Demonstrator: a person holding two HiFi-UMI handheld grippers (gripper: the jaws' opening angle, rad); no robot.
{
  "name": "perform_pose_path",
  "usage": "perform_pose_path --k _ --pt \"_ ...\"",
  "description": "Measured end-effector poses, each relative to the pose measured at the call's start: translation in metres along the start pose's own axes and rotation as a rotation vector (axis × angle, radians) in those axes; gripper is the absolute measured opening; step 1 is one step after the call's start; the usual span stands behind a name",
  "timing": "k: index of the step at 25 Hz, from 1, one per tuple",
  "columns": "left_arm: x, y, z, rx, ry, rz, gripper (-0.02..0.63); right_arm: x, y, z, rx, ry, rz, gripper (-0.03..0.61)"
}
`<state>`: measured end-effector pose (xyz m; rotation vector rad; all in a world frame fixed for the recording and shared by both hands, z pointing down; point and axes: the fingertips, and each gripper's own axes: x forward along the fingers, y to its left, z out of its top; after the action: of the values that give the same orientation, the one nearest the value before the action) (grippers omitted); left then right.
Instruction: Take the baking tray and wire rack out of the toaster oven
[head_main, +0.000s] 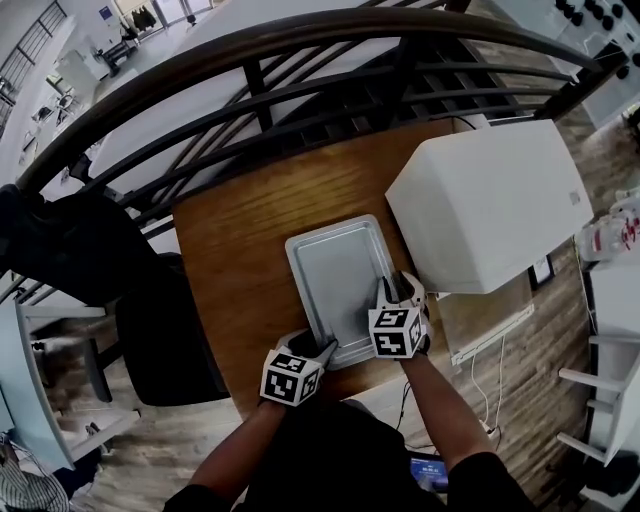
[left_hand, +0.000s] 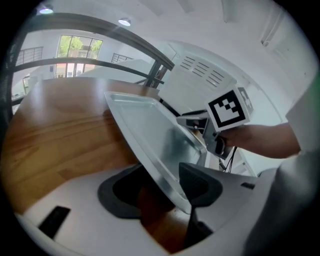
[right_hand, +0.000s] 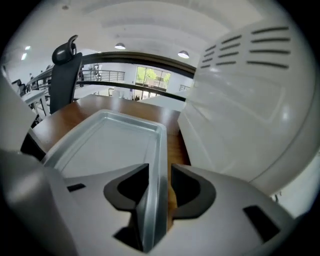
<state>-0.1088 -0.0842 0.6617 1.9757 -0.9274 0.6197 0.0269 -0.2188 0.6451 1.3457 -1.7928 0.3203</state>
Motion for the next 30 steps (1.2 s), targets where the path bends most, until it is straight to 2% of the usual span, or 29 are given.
perform_pose_path --k 3,5,11,14,18,23,26,28,30 --pt "0.004 0.001 -0.001 0.003 0.013 -0.002 0.236 -0.008 0.013 0.009 -0.092 -0.047 0.008 0.141" --pt "0.006 0.001 0.001 0.011 0.017 -0.001 0.236 -0.014 0.02 0.009 -0.105 -0.052 0.031 0.118" --pt "0.014 -0.005 0.012 0.015 0.021 -0.025 0.236 -0.054 0.025 -0.014 -0.017 -0.045 0.104 0.08" --pt "0.019 -0.009 0.016 0.027 0.026 -0.034 0.236 -0.072 0.02 -0.023 0.008 -0.064 0.093 0.077" --pt "0.028 -0.016 0.018 0.044 0.034 -0.042 0.236 -0.088 0.007 -0.039 0.109 -0.057 0.087 0.066" --pt "0.035 -0.015 0.023 0.053 0.023 -0.019 0.236 -0.109 -0.012 -0.057 0.179 -0.071 0.074 0.055" --pt "0.023 -0.006 0.033 0.071 -0.04 0.057 0.236 -0.123 -0.035 -0.071 0.225 -0.082 0.039 0.054" --pt "0.007 -0.002 0.043 0.073 -0.115 0.13 0.236 -0.13 -0.054 -0.084 0.235 -0.08 0.009 0.054" --pt "-0.006 -0.01 0.057 0.085 -0.199 0.165 0.235 -0.14 -0.073 -0.093 0.262 -0.094 -0.012 0.051"
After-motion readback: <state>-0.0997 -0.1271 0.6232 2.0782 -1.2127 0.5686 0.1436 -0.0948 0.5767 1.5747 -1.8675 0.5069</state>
